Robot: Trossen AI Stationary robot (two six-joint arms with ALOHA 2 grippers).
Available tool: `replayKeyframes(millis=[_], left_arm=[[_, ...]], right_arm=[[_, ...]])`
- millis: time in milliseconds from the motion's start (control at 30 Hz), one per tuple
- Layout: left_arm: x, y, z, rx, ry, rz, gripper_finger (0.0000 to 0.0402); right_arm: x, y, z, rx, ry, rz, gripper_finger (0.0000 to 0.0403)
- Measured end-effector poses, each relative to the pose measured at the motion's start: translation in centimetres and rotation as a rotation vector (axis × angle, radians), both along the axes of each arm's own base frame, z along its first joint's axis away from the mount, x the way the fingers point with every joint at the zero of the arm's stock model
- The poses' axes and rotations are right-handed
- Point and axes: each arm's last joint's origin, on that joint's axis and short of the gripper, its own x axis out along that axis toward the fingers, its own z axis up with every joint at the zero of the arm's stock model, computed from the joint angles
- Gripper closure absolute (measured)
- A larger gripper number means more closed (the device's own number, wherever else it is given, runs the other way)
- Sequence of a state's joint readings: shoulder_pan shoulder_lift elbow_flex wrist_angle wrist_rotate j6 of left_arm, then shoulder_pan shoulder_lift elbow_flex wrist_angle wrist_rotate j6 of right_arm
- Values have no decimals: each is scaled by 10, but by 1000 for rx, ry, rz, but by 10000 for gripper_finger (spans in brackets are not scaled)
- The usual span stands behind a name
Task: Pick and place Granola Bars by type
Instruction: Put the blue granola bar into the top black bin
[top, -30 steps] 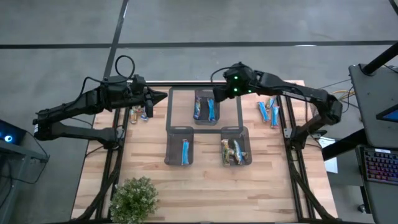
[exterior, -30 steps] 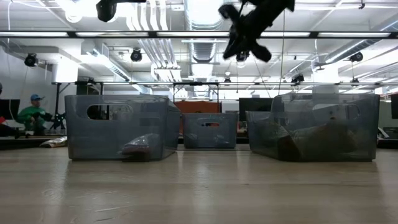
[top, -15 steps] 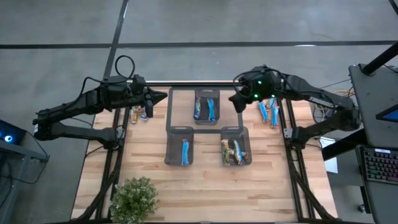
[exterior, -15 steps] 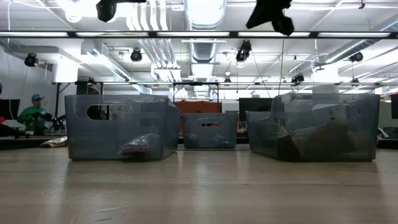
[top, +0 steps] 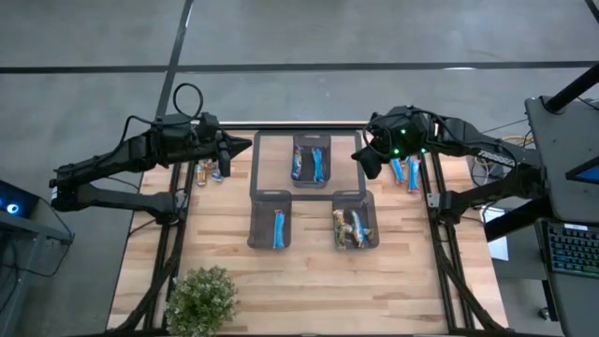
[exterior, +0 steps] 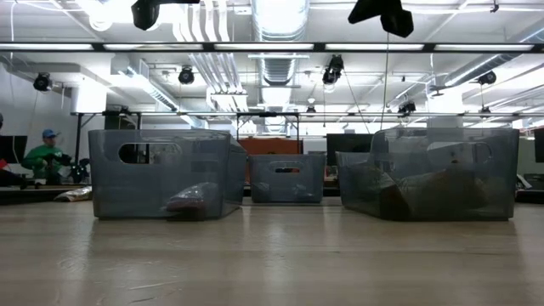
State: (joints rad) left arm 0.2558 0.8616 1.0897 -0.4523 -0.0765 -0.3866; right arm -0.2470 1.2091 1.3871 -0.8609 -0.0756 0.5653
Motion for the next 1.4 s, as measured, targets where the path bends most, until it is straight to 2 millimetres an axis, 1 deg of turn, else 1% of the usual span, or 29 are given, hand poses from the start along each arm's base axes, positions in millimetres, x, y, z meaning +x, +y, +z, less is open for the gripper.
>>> replayKeyframes(millis=[100,167,267,533,667,867,1100,1200,1400], left_arm=[[0,0,1,0,-15,0,396],[0,0,2,1,-18,1,383],[0,0,2,-1,-19,2,351],[4,1,0,-14,-12,6,246],[4,1,1,-6,34,9,212],[2,4,5,-7,204,99,204],[6,9,11,-52,360,208,204],[11,12,9,-85,411,274,204],[18,26,-2,-230,464,442,204]], right_arm=[[0,0,-1,0,5,0,394],[1,0,-3,1,11,-1,394],[1,0,-5,1,20,-4,394],[1,-1,-5,-14,23,5,394],[1,-1,-5,-17,23,7,394],[0,-1,-5,-23,28,13,394],[0,0,-7,-33,46,23,394],[-1,-1,-7,-36,50,20,394],[-1,-1,-7,-44,52,10,394]])
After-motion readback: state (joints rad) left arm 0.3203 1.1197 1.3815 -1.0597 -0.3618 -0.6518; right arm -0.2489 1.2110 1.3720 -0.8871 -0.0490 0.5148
